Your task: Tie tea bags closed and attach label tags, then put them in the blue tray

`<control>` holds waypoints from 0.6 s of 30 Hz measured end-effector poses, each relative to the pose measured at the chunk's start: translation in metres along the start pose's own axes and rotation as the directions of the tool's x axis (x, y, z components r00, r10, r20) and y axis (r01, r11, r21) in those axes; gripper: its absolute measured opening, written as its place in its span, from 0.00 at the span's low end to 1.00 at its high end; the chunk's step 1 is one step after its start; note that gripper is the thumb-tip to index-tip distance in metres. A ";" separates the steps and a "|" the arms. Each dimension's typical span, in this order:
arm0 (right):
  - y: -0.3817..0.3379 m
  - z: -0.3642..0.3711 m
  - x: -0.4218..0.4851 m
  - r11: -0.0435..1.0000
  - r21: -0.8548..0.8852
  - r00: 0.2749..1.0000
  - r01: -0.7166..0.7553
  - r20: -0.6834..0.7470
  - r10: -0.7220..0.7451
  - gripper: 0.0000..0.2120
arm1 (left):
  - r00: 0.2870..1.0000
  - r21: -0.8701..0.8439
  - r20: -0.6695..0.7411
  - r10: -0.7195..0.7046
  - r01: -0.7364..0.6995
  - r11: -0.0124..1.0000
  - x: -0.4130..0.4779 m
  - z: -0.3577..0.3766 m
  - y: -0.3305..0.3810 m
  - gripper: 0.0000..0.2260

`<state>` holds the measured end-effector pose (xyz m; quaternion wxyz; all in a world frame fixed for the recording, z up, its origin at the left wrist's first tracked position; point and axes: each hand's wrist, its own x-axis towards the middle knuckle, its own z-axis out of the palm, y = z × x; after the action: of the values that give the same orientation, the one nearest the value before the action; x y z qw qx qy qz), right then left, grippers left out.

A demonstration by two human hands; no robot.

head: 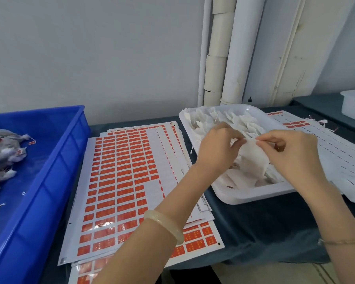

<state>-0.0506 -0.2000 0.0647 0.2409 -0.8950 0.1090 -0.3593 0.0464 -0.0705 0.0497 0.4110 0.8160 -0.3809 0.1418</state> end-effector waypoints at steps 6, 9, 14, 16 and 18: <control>-0.037 0.010 0.003 0.961 0.271 0.998 0.062 -0.022 -0.058 0.06 | 0.983 -0.091 -0.181 -0.029 0.012 0.996 -0.019 -0.060 -0.007 0.04; -0.062 0.023 -0.004 0.924 0.364 0.992 0.117 0.010 -0.129 0.08 | 0.972 -0.096 -0.229 -0.053 0.032 0.995 -0.042 -0.089 -0.016 0.03; -0.093 0.059 -0.027 0.864 0.480 0.960 0.152 0.137 -0.245 0.07 | 0.970 -0.310 -0.166 -0.175 0.118 0.943 -0.096 -0.121 -0.044 0.08; -0.099 0.080 -0.040 0.841 0.524 0.938 0.133 0.208 -0.278 0.07 | 0.980 -0.463 -0.099 -0.173 0.108 0.880 -0.118 -0.126 -0.060 0.08; -0.102 0.104 -0.052 0.806 0.588 0.909 0.067 0.298 -0.293 0.07 | 0.969 -0.582 -0.091 -0.231 0.136 0.802 -0.136 -0.123 -0.079 0.10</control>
<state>-0.0136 -0.0563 0.0208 0.4752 -0.8409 -0.1373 -0.2195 0.0235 0.1236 0.0077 0.6770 0.6745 -0.2909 0.0447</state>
